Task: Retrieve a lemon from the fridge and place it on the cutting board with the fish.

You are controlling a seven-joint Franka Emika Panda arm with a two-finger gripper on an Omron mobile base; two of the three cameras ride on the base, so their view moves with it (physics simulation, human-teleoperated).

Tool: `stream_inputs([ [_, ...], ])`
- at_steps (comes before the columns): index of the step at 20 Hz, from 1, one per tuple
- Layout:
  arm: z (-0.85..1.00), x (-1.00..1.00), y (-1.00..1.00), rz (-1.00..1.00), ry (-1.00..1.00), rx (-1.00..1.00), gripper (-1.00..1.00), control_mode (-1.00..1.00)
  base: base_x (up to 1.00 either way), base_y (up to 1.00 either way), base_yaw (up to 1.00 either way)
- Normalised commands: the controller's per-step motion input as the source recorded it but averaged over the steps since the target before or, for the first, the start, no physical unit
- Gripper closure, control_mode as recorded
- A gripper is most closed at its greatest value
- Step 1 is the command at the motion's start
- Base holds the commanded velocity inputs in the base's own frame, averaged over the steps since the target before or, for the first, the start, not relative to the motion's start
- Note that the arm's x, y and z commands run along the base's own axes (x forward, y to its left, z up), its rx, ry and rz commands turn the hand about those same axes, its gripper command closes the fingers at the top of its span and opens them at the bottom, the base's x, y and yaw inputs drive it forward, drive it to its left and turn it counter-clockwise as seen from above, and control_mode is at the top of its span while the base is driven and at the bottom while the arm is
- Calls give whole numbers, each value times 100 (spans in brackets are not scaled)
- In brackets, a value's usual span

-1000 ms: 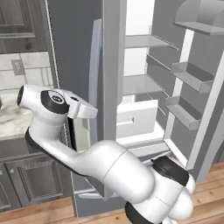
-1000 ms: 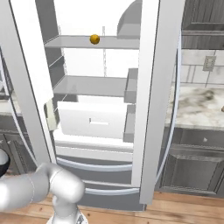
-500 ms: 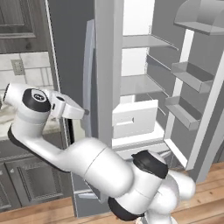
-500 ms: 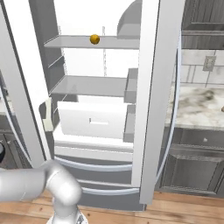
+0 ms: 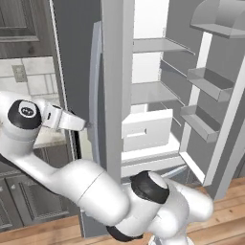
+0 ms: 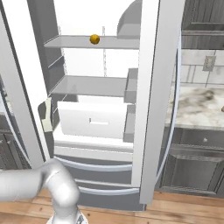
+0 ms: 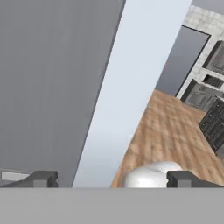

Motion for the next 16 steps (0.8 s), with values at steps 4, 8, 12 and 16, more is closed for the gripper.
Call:
stream_inputs([
  [4, -3, -93, -26, 16, 0, -1, -100, -100, 0, 0, 0],
  [8, 0, -100, -89, 26, -2, 2, -100, -100, 0, 0, 0],
  [12, 0, -100, -100, 26, -2, 13, -100, -100, 0, 0, 0],
  [16, 0, -95, -100, 26, -10, 26, -100, -100, 0, 0, 0],
])
